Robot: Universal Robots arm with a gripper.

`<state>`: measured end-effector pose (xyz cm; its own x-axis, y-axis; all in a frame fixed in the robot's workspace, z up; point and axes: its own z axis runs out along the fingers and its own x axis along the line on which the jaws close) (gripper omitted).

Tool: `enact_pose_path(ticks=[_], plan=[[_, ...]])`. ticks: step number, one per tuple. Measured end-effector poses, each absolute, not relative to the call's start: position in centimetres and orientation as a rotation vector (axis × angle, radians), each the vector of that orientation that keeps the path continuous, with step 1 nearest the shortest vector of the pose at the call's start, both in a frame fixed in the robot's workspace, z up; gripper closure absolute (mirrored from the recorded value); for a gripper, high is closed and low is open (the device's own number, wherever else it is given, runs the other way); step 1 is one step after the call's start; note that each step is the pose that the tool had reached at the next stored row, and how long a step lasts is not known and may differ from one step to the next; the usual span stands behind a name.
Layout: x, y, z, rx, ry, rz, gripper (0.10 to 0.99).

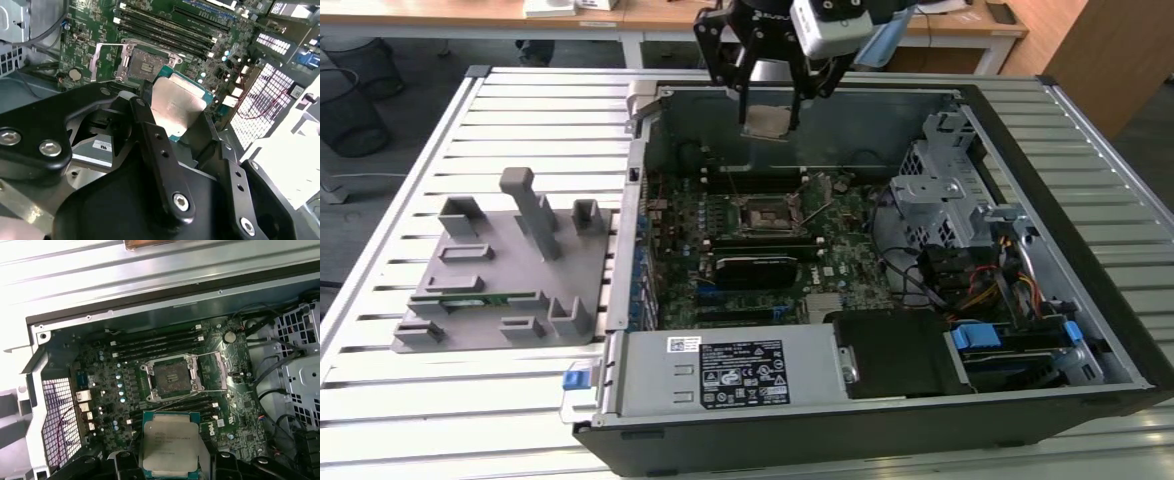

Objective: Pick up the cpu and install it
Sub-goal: 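Place the cpu into insertion slot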

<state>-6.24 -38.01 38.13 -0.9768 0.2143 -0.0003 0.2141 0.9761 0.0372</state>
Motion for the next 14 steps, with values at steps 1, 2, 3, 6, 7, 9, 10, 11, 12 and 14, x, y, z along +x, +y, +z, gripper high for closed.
enact_pose_path(ticks=[1,2,3,6,7,9,10,11,12,14], plan=[[-6.24,-38.0,38.12,0.357,3.116,0.058,0.557],[-6.24,-37.99,38.11,0.377,3.114,0.058,0.557],[-6.24,-37.97,38.11,0.398,3.111,0.058,0.557],[-6.24,-37.92,38.09,0.455,3.102,0.057,0.557],[-6.24,-37.91,38.08,0.476,3.099,0.057,0.557],[-6.24,-37.88,38.07,0.516,3.092,0.057,0.557],[-6.24,-37.87,38.07,0.535,3.088,0.057,0.557],[-6.24,-37.86,38.06,0.556,3.084,0.057,0.557],[-6.24,-37.86,38.06,0.577,3.08,0.057,0.557],[-6.24,-37.84,38.05,0.621,3.07,0.056,0.557]])
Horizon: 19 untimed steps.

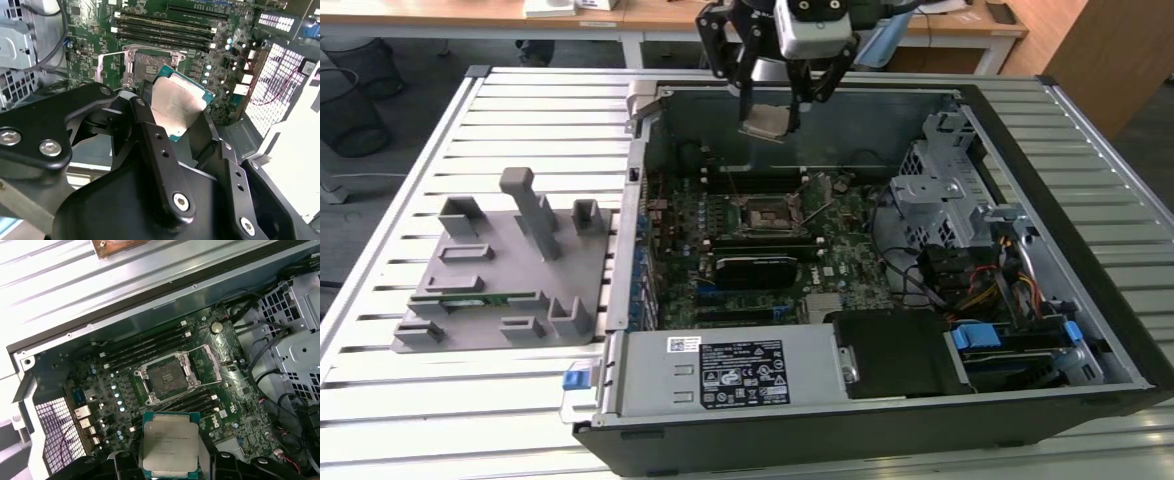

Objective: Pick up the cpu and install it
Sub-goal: 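Place the cpu into insertion slot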

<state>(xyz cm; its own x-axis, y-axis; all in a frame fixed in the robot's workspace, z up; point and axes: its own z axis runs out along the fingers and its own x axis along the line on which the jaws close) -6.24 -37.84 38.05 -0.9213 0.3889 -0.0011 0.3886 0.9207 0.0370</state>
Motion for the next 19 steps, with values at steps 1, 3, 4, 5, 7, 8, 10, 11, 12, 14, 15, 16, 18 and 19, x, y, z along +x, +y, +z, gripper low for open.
enact_pose_path(ticks=[1,3,4,5,7,8,10,11,12,14,15,16,18,19], plan=[[-6.24,-37.83,38.04,0.643,3.066,0.056,0.557],[-6.24,-37.82,38.03,0.686,3.056,0.056,0.557],[-6.24,-37.81,38.02,0.708,3.05,0.056,0.557],[-6.24,-37.81,38.02,0.731,3.045,0.056,0.557],[-6.24,-37.79,38.01,0.776,3.033,0.056,0.557],[-6.24,-37.79,38.0,0.797,3.027,0.056,0.557],[-6.24,-37.77,38.0,0.841,3.015,0.055,0.557],[-6.24,-37.76,37.99,0.861,3.009,0.055,0.557],[-6.24,-37.75,37.98,0.882,3.002,0.055,0.557],[-6.24,-37.74,37.97,0.924,2.989,0.055,0.557],[-6.24,-37.73,37.97,0.945,2.982,0.054,0.557],[-6.24,-37.72,37.96,0.964,2.976,0.054,0.557],[-6.24,-37.7,37.95,1.007,2.961,0.054,0.557],[-6.24,-37.69,37.95,1.027,2.954,0.054,0.557]])
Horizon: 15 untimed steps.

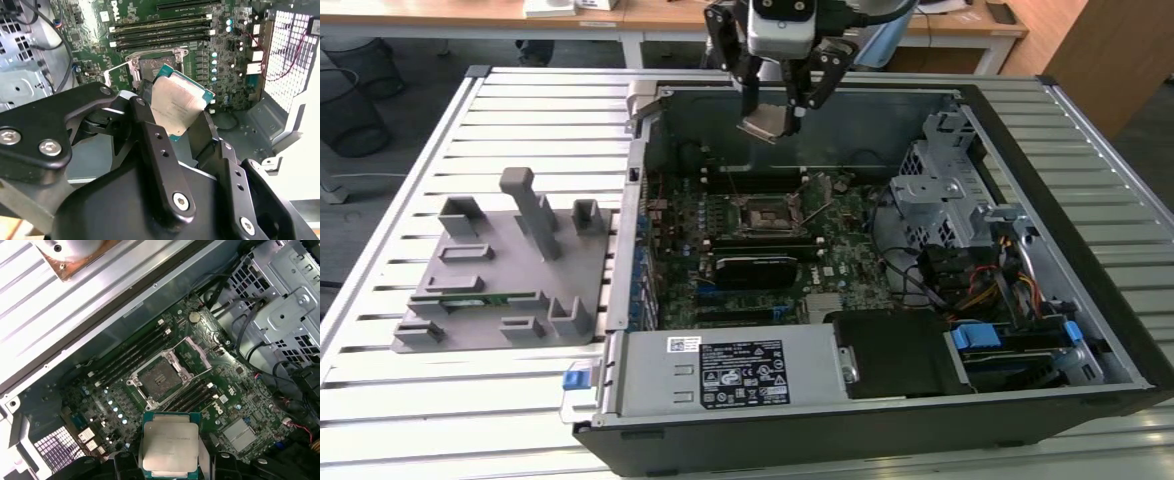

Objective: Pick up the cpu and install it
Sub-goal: 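Place the cpu into insertion slot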

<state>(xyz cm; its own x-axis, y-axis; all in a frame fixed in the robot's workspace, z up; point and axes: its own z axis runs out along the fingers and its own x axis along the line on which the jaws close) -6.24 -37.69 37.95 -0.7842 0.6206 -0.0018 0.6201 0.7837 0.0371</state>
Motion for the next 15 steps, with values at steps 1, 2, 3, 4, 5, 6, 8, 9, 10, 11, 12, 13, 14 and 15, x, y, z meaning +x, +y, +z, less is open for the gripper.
enact_pose_path(ticks=[1,2,3,4,5,6,8,9,10,11,12,13,14,15], plan=[[-6.24,-37.68,37.95,1.047,2.946,0.054,0.557],[-6.24,-37.67,37.95,1.067,2.939,0.053,0.557],[-6.24,-37.66,37.94,1.087,2.932,0.053,0.557],[-6.24,-37.65,37.94,1.106,2.924,0.053,0.557],[-6.24,-37.63,37.94,1.125,2.917,0.053,0.557],[-6.24,-37.62,37.93,1.144,2.909,0.053,0.557],[-6.24,-37.6,37.93,1.182,2.893,0.052,0.557],[-6.24,-37.59,37.93,1.201,2.885,0.052,0.557],[-6.24,-37.57,37.93,1.22,2.877,0.052,0.557],[-6.24,-37.56,37.92,1.238,2.869,0.052,0.557],[-6.24,-37.54,37.92,1.255,2.861,0.051,0.557],[-6.24,-37.53,37.92,1.273,2.853,0.051,0.557],[-6.24,-37.51,37.92,1.291,2.845,0.051,0.557],[-6.24,-37.5,37.92,1.308,2.837,0.05,0.557]])
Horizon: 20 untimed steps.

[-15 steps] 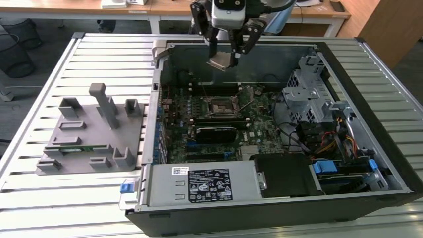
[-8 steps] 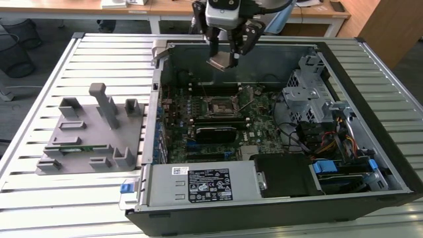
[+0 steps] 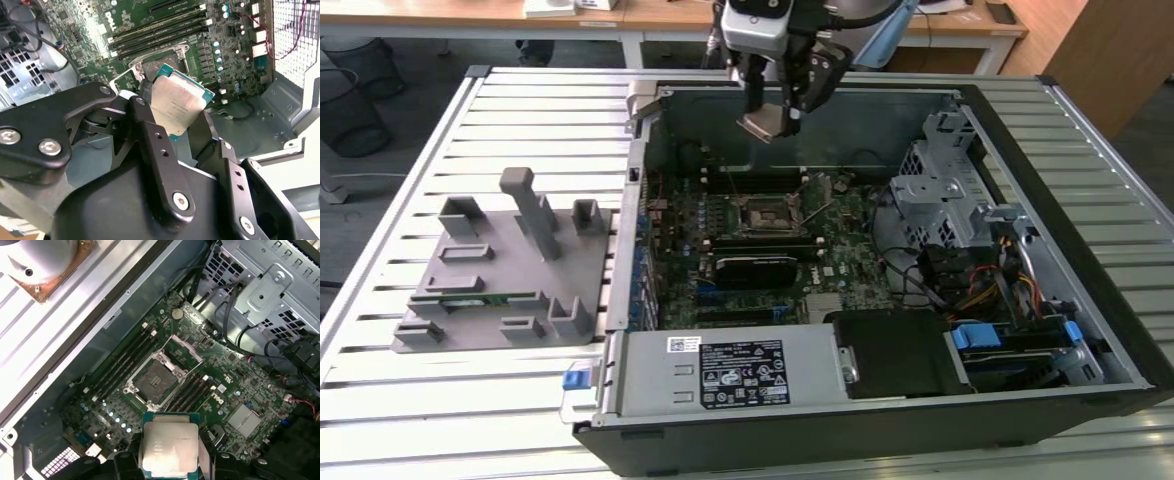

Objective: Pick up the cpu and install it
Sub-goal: 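Place the cpu into insertion slot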

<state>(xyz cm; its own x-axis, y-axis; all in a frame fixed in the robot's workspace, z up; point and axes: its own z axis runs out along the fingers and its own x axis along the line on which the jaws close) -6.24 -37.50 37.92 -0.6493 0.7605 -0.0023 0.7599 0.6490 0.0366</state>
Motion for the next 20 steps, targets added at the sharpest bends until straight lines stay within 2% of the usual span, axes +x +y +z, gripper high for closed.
enact_pose_path(ticks=[20], plan=[[-6.24,-37.1,37.88,1.636,2.656,0.044,0.557]])
